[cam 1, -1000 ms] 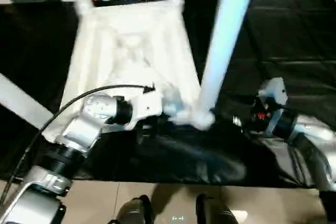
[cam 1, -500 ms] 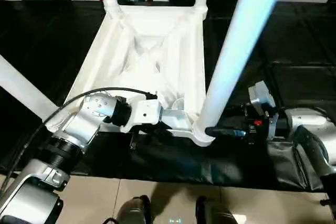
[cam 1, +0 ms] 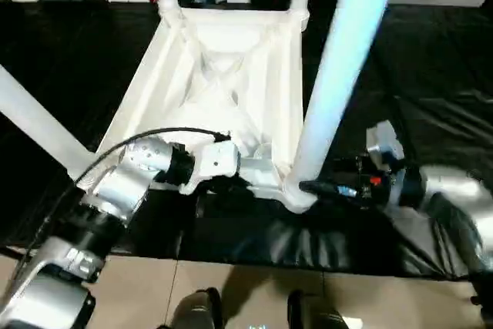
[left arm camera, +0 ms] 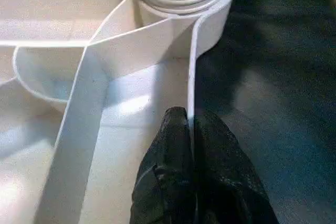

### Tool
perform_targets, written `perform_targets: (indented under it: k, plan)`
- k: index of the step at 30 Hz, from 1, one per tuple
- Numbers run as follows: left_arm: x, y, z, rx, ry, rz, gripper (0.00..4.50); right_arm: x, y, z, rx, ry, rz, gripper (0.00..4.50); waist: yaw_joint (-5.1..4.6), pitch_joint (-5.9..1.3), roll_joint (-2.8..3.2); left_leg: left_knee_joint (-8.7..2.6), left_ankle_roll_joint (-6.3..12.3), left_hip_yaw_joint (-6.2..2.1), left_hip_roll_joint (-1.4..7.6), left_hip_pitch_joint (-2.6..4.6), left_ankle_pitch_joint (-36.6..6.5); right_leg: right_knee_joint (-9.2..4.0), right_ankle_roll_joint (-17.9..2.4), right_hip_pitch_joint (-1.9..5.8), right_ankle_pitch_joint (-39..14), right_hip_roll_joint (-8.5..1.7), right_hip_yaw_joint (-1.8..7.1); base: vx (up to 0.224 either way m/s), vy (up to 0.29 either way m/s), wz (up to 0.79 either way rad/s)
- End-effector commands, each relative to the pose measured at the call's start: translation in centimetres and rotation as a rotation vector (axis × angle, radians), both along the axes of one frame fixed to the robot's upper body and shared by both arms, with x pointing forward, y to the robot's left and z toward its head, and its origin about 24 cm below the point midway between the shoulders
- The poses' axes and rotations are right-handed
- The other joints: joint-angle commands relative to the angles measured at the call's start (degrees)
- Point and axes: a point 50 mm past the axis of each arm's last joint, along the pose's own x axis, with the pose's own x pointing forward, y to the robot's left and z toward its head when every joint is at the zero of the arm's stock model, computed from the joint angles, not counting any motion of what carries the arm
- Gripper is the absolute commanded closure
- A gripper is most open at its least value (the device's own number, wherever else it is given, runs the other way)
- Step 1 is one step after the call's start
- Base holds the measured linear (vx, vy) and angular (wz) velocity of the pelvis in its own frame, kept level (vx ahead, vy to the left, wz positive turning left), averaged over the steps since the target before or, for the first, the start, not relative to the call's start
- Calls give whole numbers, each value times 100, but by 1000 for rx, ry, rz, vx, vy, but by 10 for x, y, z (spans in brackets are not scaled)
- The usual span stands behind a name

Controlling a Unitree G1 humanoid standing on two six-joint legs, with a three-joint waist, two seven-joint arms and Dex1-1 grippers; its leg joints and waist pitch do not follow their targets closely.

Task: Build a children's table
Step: Rotate leg to tighten

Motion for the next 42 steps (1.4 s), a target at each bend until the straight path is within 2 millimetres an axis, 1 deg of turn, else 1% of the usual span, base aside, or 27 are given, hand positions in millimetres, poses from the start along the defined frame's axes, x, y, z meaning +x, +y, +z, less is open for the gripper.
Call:
perform_targets:
  k: [1,3,4,5,6,7,8,9,10,11,14,15,16,18,20,22,24,27,28,29,31,34,35,37,38,39,42]
  plan:
    - [2,-10,-6,-19,-11,99,450,-1,9,-15,-49,40,-83,257,-45,-402,-143,-440,182,-88,246,108,-1397,-556,-1155,209,-2747,-417,206,0,0,0]
    - [2,-18,-5,-49,-9,139,450,0,13,-19,-19,54,-202,259,-110,-378,-151,-478,76,-132,227,72,-1573,-588,-902,218,-3213,-418,190,-25,12,-5]
    - [3,-27,-5,-74,-12,181,450,2,19,-22,2,59,-292,260,-147,-359,-107,-479,44,-153,213,95,-1754,-627,-785,173,-3484,-435,185,-68,37,-11]
    - [4,-33,-4,-88,-10,202,450,3,24,-23,13,66,-340,260,-195,-352,-87,-490,3,-144,218,112,-1862,-652,-743,134,-3476,-408,185,0,0,0]
    - [4,-37,-4,-98,-9,219,450,3,27,-24,19,71,-374,260,-241,-357,-109,-504,-17,-169,205,98,-1905,-657,-699,153,-3491,-415,172,0,0,0]
    - [6,-44,-3,-113,-16,256,450,8,33,-25,34,69,-445,260,-256,-351,-73,-518,-31,-180,203,83,-1895,-656,-686,157,-3483,-420,165,0,0,0]
    - [7,-48,-2,-122,-20,279,450,10,37,-25,44,68,-487,261,-278,-350,-89,-530,-37,-190,196,72,-1975,-681,-618,159,-3518,-416,147,0,0,0]
    - [10,-58,-1,-138,-32,325,450,16,46,-26,75,86,-585,261,-290,-351,-81,-531,-39,-190,192,82,-2030,-688,-597,146,-3530,-410,149,0,0,0]
    - [12,-68,1,-159,-41,366,450,21,55,-28,91,107,-666,261,-329,-330,-60,-529,-72,-178,188,114,-2164,-711,-598,79,-3596,-400,154,0,0,0]
    - [12,-73,2,-169,-41,381,450,24,59,-29,98,116,-703,261,-375,-339,-61,-532,-135,-210,175,119,-2288,-726,-566,85,-3694,-411,127,0,0,0]
    - [13,-87,5,-183,-53,394,450,32,72,-26,126,104,-776,261,-402,-358,-40,-578,-89,-231,173,99,-2363,-745,-486,125,-3324,-403,118,-8,22,-5]
    - [13,-85,5,-175,-61,391,450,33,70,-25,132,100,-794,205,-401,-357,-44,-576,-60,-221,173,119,-2387,-752,-497,104,-3253,-399,128,0,0,0]
    - [14,-82,4,-168,-66,383,450,33,65,-25,141,100,-796,205,-395,-371,-59,-568,6,-196,156,138,-2379,-762,-529,89,-3148,-399,142,0,0,0]
    - [16,-71,2,-139,-78,365,450,32,49,-26,159,91,-798,181,-382,-388,-38,-580,146,-191,178,103,-2206,-738,-630,135,-2783,-423,161,0,0,0]
    - [15,-51,-3,-92,-91,318,450,26,24,-24,127,16,-713,156,-348,-419,-49,-572,220,-163,200,107,-2052,-708,-758,165,-2363,-420,179,0,0,0]
    - [13,-44,-4,-83,-101,274,450,24,12,-22,126,-6,-691,148,-320,-458,-66,-545,344,-135,200,76,-1783,-664,-969,222,-1872,-431,190,0,0,0]
    - [12,-37,-6,-63,-91,256,450,23,5,-19,132,-20,-659,128,-325,-483,-97,-514,482,-102,201,67,-1631,-650,-1124,215,-1864,-434,184,0,0,0]
    - [6,-28,-8,-44,-73,163,450,20,-7,-11,108,-59,-557,114,-290,-497,-92,-479,559,-83,198,60,-1424,-641,-1171,227,-1880,-450,194,0,0,0]
    - [0,-18,-11,1,-69,58,450,17,-14,-3,74,-89,-421,104,-292,-535,-138,-458,614,-64,200,47,-1220,-607,-1225,251,-1617,-433,187,0,0,0]
    - [0,-18,-11,1,-69,58,450,17,-14,-3,74,-89,-421,92,-251,-559,-114,-446,714,-81,209,33,-1028,-574,-1259,287,-1374,-451,180,0,0,0]
    - [-5,-11,-13,31,-45,-40,450,11,-15,2,45,-94,-244,70,-224,-594,-114,-411,886,-68,211,32,-717,-500,-1413,307,-810,-435,170,0,0,0]
    - [-8,-6,-12,47,-23,-113,450,4,-13,6,0,-90,-54,70,-175,-611,-82,-380,1106,-51,232,48,-413,-429,-1675,303,-230,-430,137,0,0,0]
    - [-8,-4,-11,61,-18,-146,450,3,-11,7,-14,-82,22,70,-161,-632,-155,-373,1170,-41,248,49,-339,-410,-1743,316,-107,-427,120,0,0,0]
    - [-8,-2,-10,87,-18,-185,450,2,-9,8,-22,-70,104,70,-108,-627,-106,-364,1230,-45,268,48,-268,-384,-1786,309,-104,-433,102,0,0,0]
    - [-8,0,-10,107,-18,-219,450,4,-8,9,-28,-64,160,70,-91,-637,-149,-360,1226,-40,270,51,-333,-396,-1798,312,-236,-437,89,0,0,0]
    - [-8,0,-10,108,-18,-221,450,4,-8,9,-29,-63,163,85,-63,-637,-128,-357,1200,-46,282,61,-359,-389,-1796,302,-320,-448,91,0,0,0]
    - [-7,2,-8,137,-20,-265,450,7,-3,8,-46,-20,261,104,-10,-612,-110,-372,980,-39,296,85,-612,-427,-1773,267,-775,-447,89,0,0,0]
